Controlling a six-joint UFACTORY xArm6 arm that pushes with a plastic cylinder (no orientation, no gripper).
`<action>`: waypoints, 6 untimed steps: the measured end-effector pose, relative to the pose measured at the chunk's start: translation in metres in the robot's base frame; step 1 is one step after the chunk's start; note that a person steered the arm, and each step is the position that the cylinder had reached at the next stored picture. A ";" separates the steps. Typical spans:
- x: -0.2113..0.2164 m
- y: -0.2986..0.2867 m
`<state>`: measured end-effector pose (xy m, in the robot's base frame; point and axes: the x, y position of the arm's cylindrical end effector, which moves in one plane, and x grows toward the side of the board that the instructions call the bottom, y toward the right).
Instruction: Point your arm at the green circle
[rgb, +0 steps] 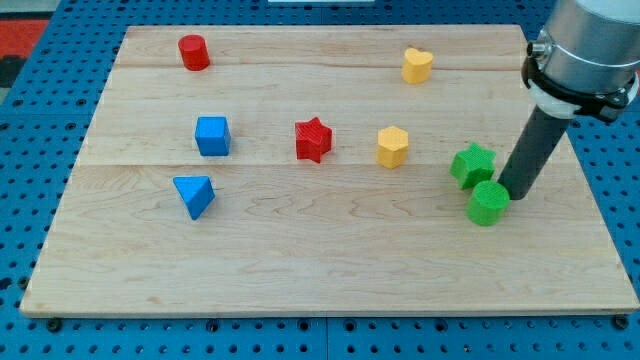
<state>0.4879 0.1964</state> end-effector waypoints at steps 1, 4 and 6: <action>-0.003 -0.017; 0.044 0.075; 0.052 0.005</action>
